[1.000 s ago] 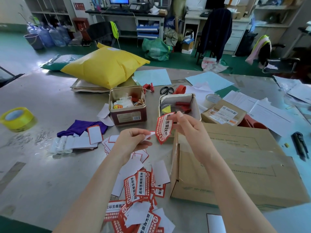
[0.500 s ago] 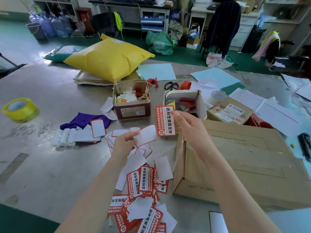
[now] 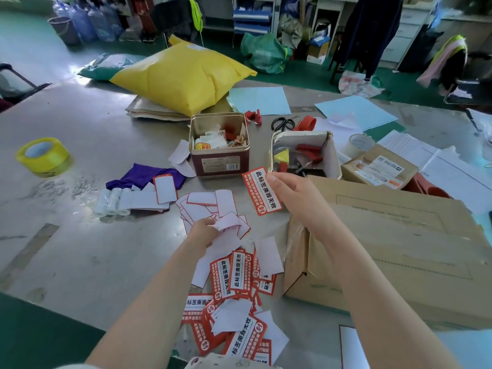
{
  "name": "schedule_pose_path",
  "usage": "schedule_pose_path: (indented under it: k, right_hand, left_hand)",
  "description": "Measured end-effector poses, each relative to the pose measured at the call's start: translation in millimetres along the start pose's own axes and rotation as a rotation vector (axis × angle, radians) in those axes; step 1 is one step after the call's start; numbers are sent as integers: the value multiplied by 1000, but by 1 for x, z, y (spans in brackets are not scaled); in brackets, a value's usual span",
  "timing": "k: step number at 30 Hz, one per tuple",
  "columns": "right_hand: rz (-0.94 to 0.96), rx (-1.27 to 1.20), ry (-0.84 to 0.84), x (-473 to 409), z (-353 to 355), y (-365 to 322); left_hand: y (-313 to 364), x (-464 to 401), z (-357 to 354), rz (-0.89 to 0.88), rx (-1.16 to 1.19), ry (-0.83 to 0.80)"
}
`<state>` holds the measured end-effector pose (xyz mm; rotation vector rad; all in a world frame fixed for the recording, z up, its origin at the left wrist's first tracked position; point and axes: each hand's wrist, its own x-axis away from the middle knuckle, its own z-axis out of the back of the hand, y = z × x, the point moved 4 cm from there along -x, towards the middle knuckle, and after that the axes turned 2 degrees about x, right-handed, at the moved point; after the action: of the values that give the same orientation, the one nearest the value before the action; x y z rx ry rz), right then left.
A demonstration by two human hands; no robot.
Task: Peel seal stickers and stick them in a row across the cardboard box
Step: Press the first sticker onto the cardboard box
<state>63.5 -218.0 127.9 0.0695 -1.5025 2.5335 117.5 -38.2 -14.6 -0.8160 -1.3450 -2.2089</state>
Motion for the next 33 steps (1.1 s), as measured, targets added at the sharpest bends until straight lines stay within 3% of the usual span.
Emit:
schedule_pose_path:
  k: [5,11,14,20,24,29,33]
  right_hand:
    - [0,-17,26,3,6,0]
    - [3,-35,78,7,22,2]
    - [2,-23,110,9,32,3]
    - [6,-34,164,19,63,12]
    - [-38,-108,266,28,93,33]
    - [-100,-185,377,47,110,53]
    - [-141,-133,368,53,104,62]
  left_hand:
    - [28,14,3,-57,-97,41]
    - [100,68,-4,-495,109,-51]
    - [117,94,-12,-612,49,-133]
    - [127,116,-27,-747,-86,-119]
    - [127,123,-38,-711,99,-161]
    - [114,116,-66,-388,521,-398]
    - [102,118,-82,-228,582,-426]
